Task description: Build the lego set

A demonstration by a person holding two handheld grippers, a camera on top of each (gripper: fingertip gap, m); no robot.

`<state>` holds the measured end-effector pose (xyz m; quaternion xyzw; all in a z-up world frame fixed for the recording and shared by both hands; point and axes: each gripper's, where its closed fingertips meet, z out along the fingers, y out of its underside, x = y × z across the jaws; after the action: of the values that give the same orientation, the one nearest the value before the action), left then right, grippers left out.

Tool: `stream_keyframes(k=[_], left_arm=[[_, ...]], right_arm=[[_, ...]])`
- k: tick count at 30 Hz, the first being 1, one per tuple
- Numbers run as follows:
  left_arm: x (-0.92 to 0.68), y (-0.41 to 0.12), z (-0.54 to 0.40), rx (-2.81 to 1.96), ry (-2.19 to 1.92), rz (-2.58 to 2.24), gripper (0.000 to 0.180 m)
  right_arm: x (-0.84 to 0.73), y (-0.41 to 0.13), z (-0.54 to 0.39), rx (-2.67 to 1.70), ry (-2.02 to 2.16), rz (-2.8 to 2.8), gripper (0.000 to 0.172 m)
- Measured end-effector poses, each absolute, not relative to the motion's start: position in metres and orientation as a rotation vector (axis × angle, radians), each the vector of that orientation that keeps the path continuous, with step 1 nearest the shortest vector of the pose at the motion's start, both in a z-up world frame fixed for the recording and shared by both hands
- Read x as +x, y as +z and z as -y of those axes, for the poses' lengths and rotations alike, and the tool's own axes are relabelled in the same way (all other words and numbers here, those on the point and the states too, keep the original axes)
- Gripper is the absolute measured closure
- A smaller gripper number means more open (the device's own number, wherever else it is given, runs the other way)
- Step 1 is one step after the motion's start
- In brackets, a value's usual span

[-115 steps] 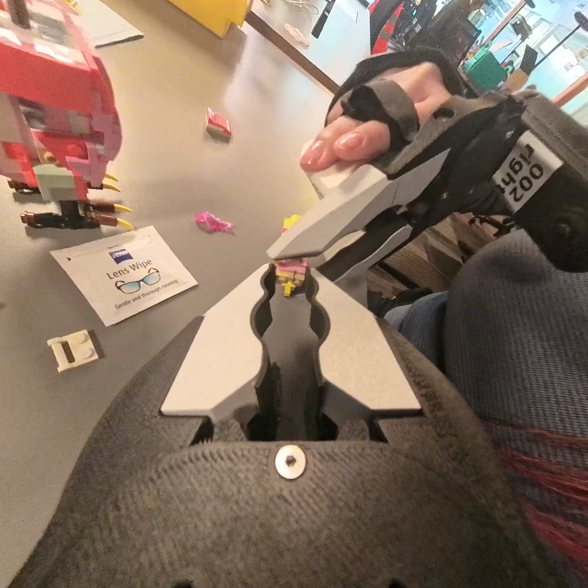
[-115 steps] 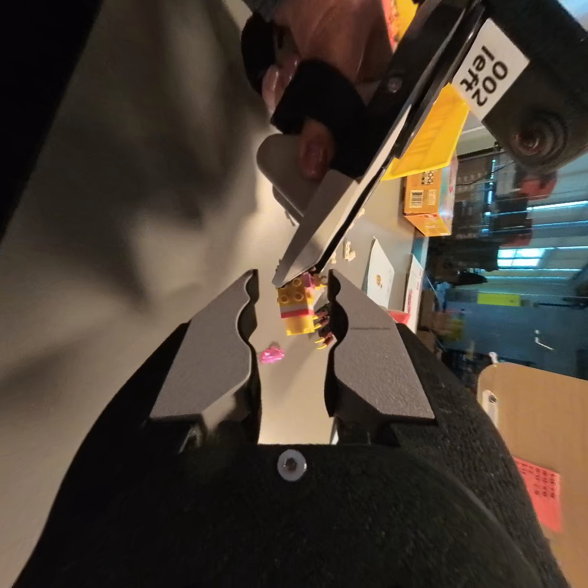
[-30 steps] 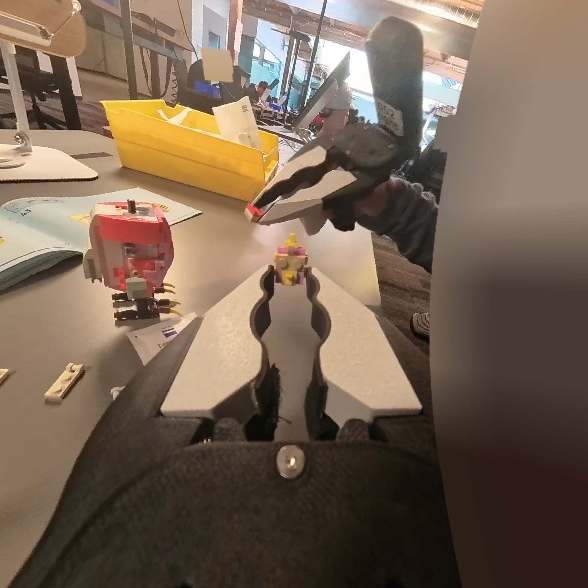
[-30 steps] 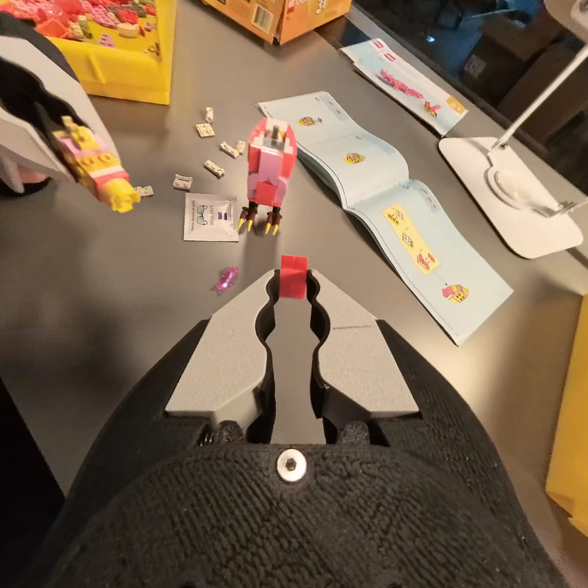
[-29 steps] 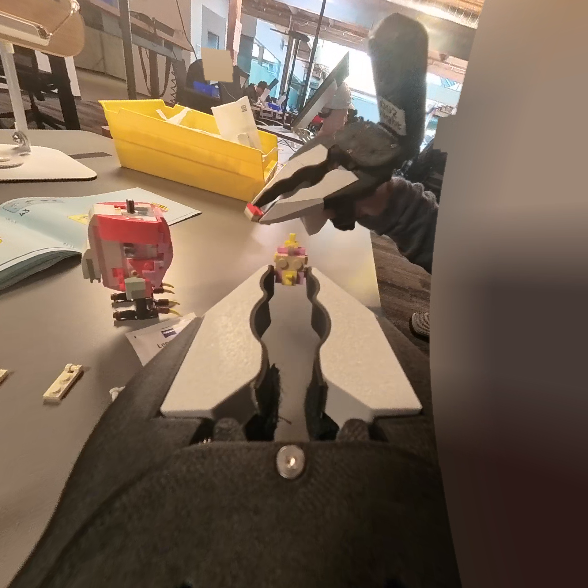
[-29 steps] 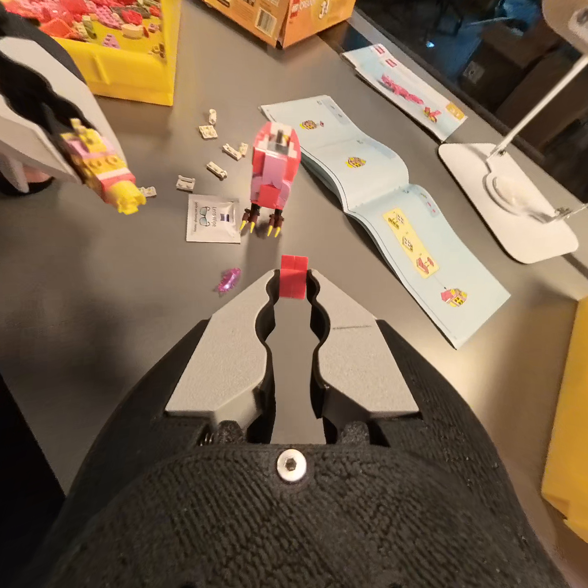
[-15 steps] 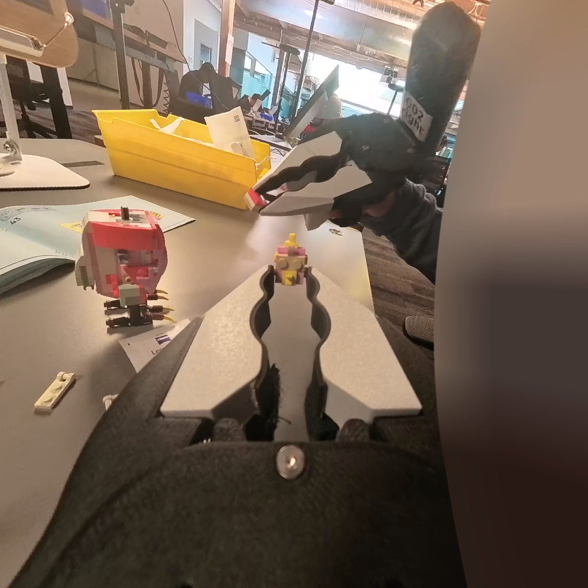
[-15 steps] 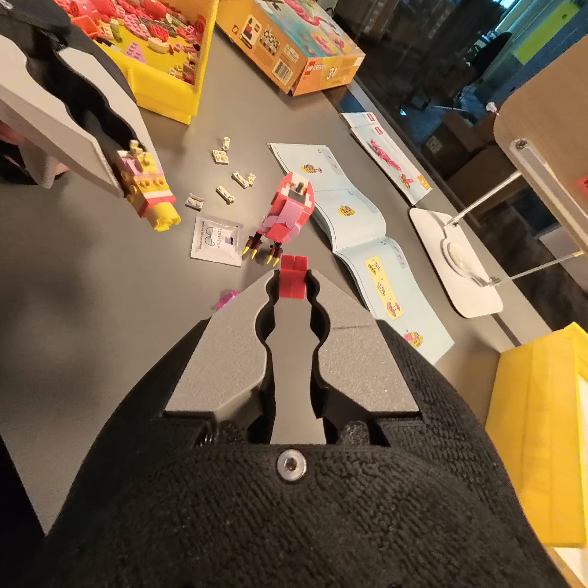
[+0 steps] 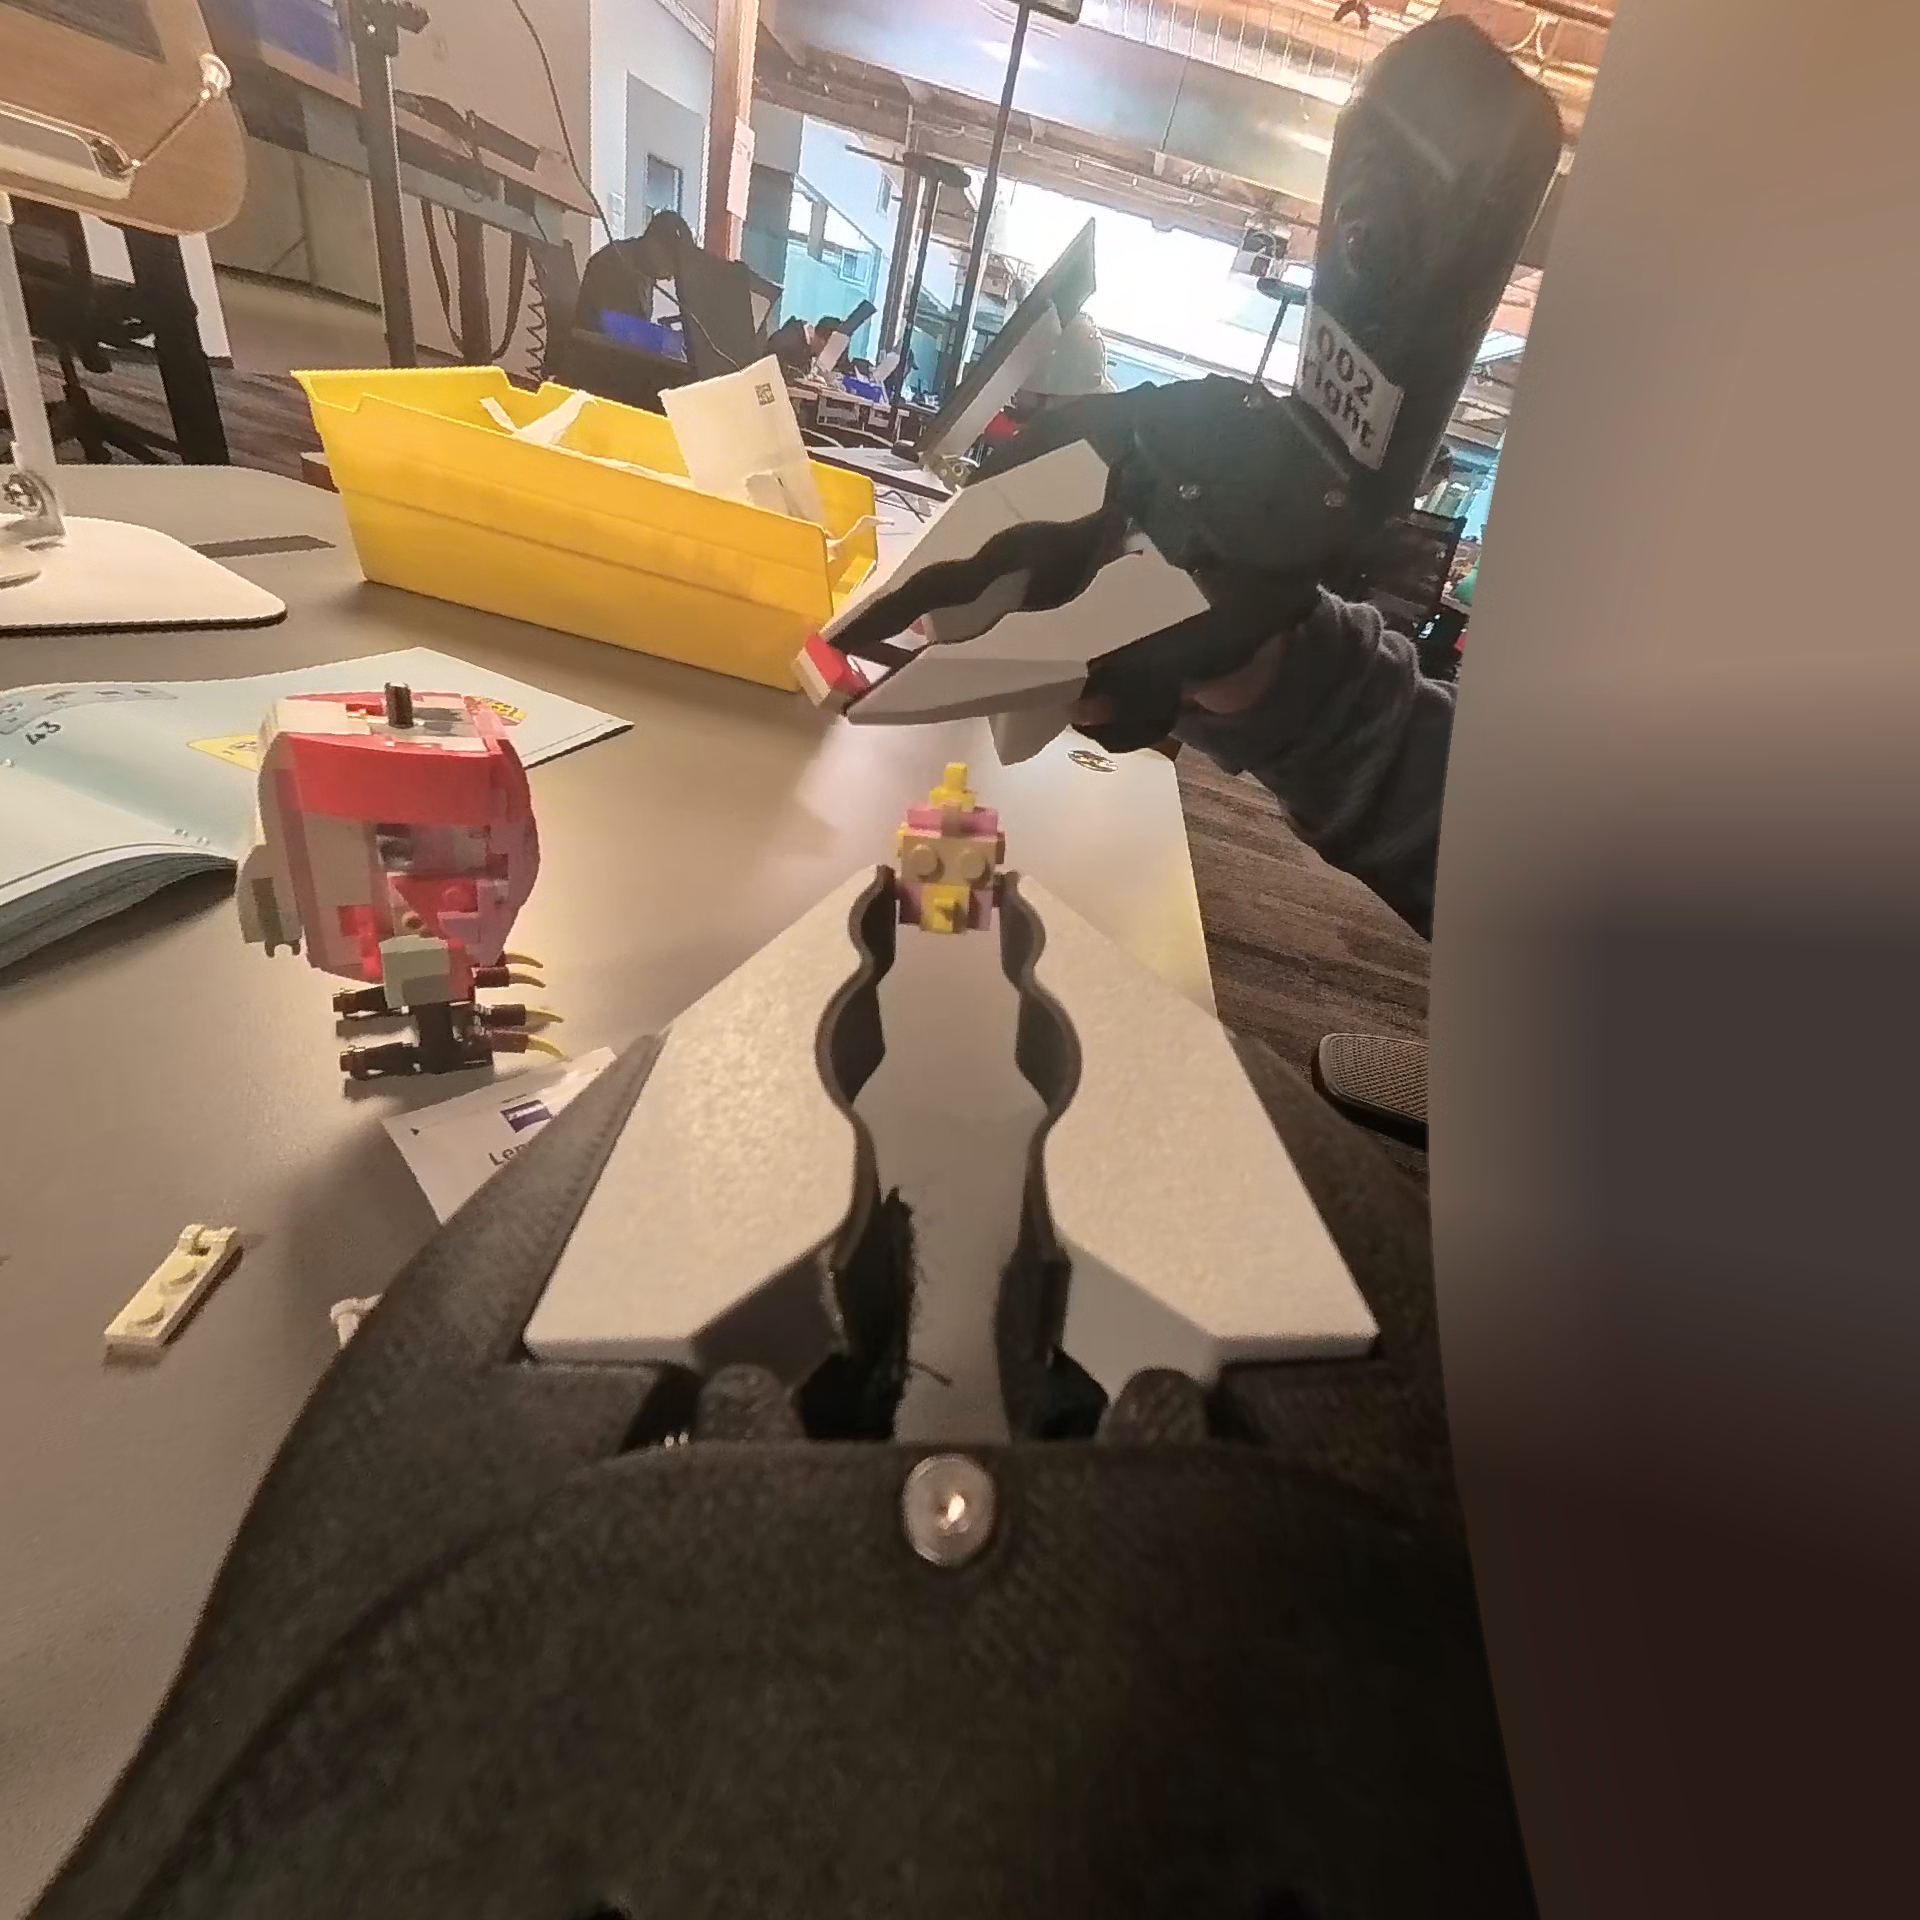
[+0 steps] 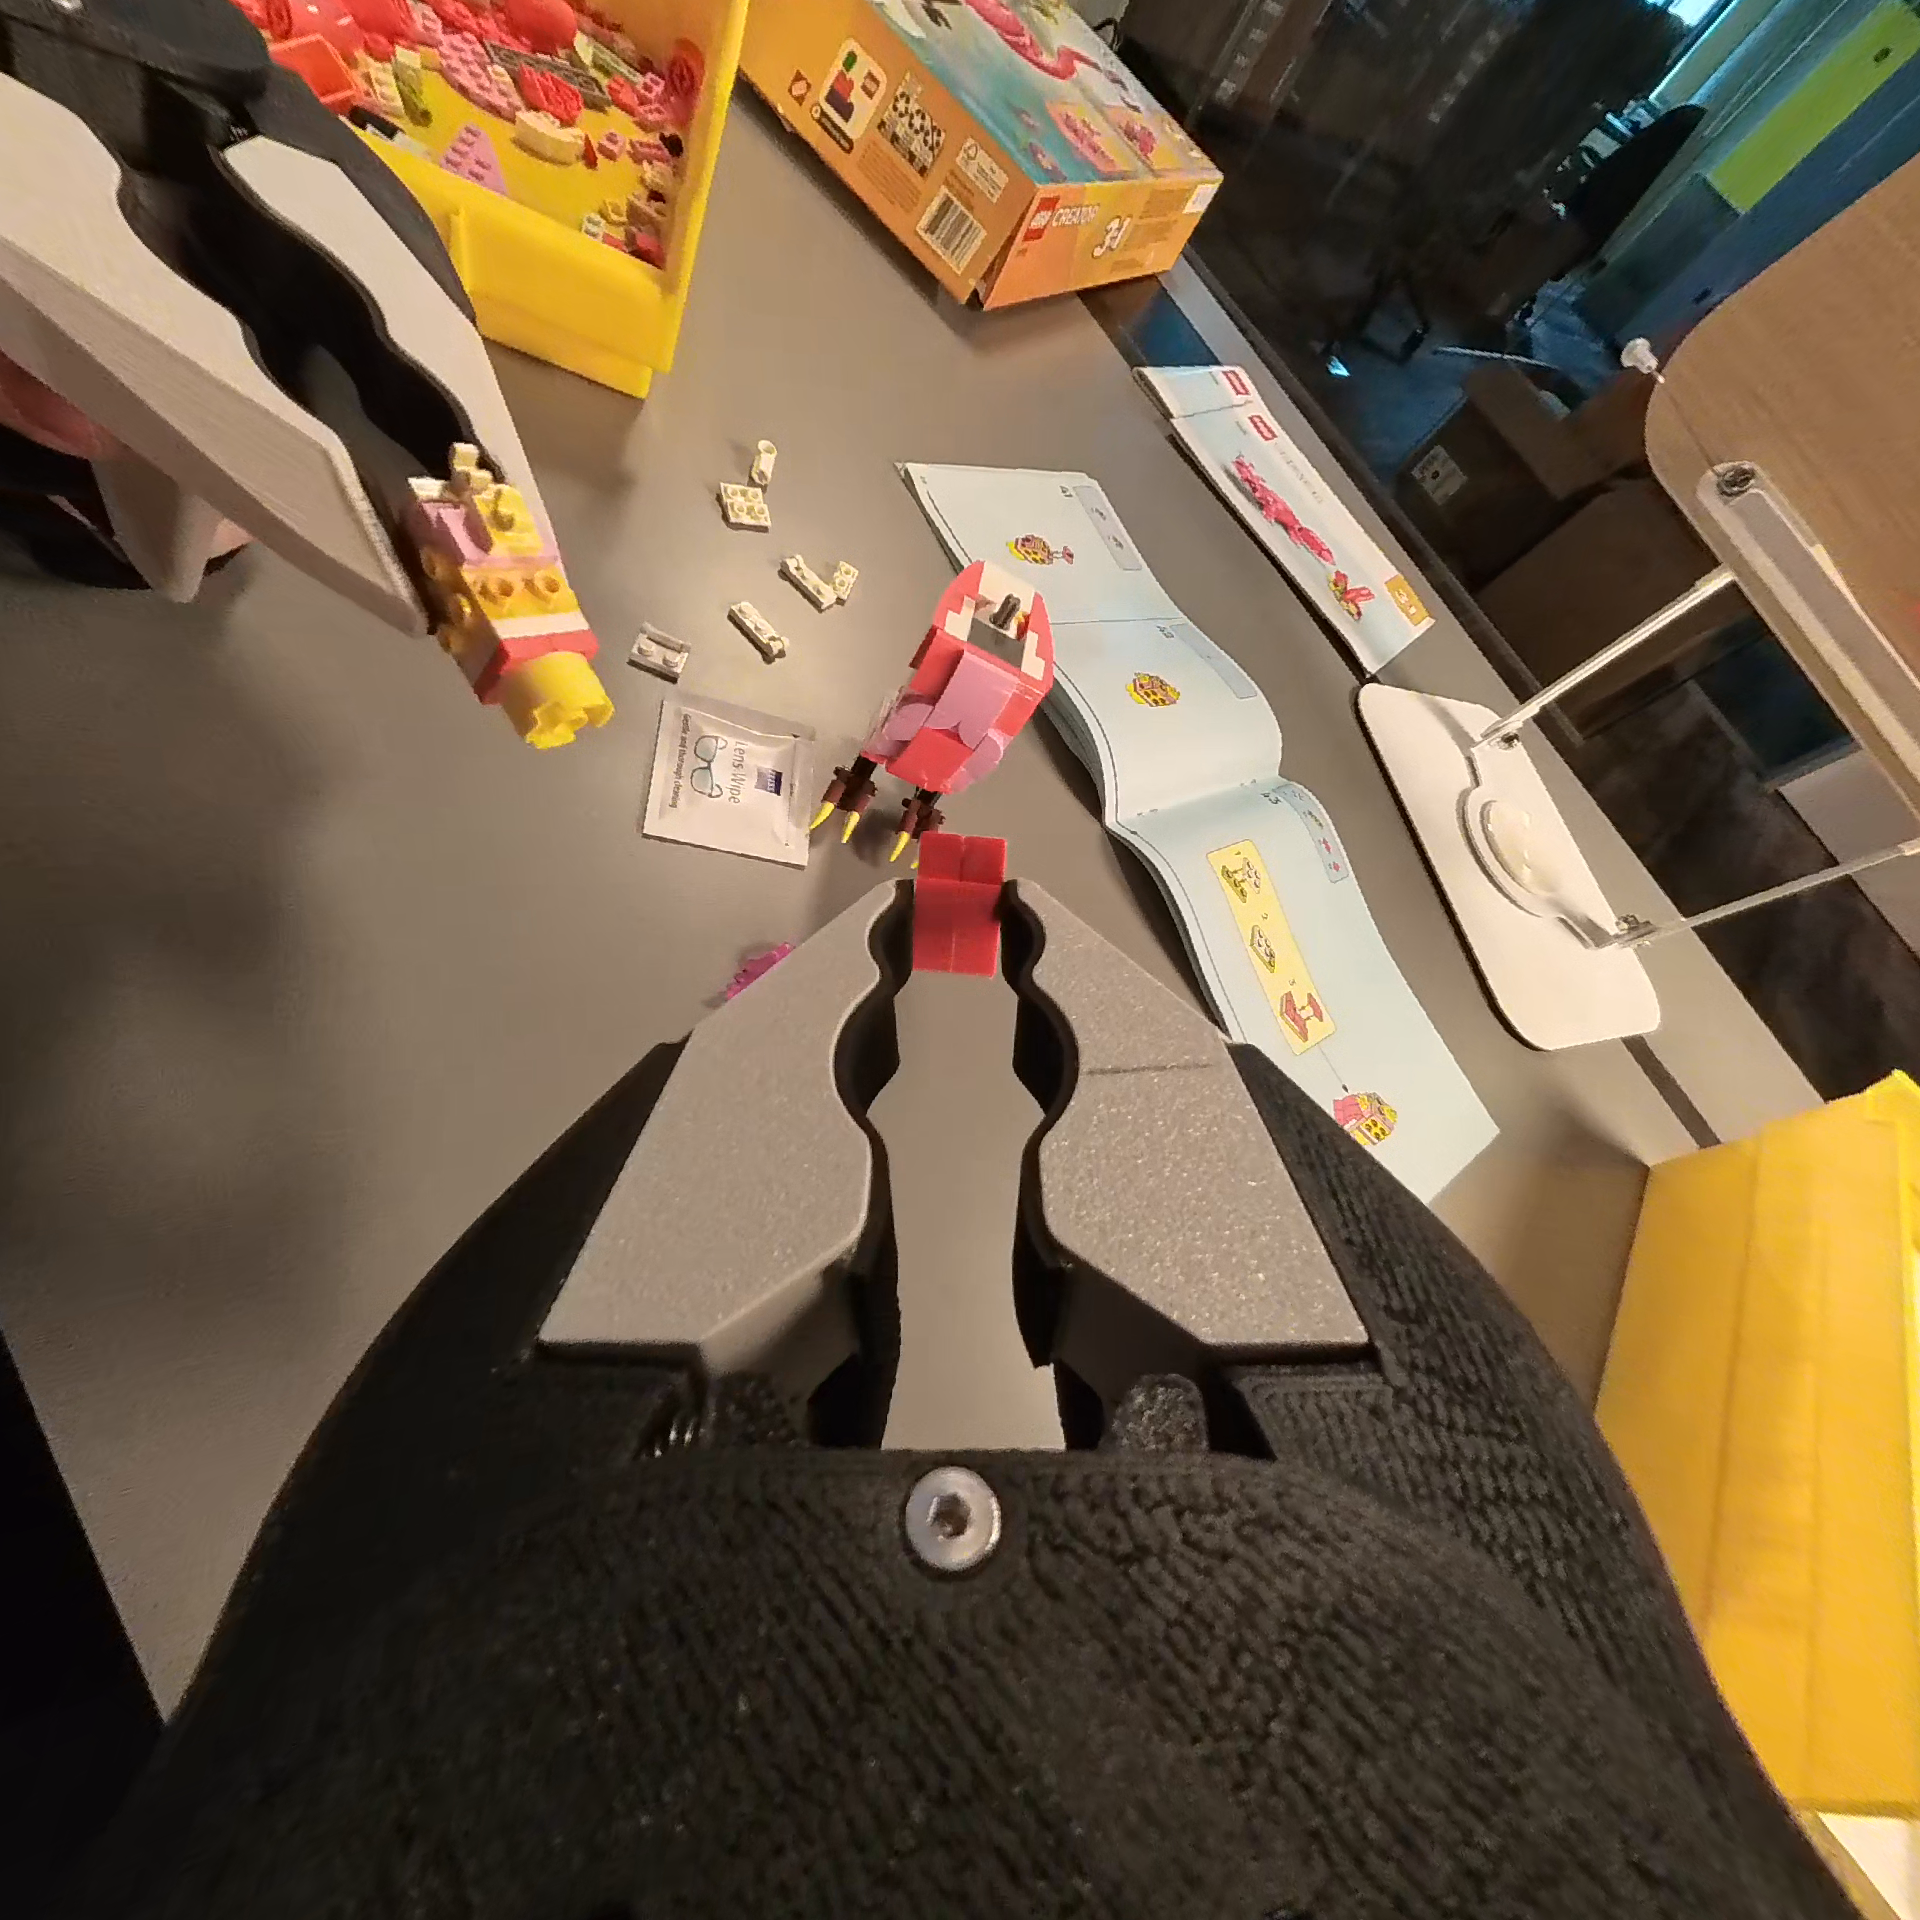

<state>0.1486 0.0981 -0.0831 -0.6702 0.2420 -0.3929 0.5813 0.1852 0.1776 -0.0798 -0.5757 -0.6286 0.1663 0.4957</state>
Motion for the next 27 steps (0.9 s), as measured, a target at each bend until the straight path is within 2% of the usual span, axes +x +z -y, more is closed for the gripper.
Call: stream_keyframes(k=[12,20,27], left_arm=[[0.149,-0.083,-0.098,-1.563,-0.912,-0.569,0.163],[0.149,-0.085,-0.097,-1.573,-0.895,-0.578,0.163],[0.151,-0.086,-0.097,-1.578,-0.893,-0.588,0.163]], right_arm=[[0.186,-0.086,-0.175,-1.398,0.399,1.553,0.157],[0.21,-0.163,-0.186,-1.737,0.435,1.648,0.157],[0.22,-0.181,-0.187,-1.859,0.513,1.588,0.157]])
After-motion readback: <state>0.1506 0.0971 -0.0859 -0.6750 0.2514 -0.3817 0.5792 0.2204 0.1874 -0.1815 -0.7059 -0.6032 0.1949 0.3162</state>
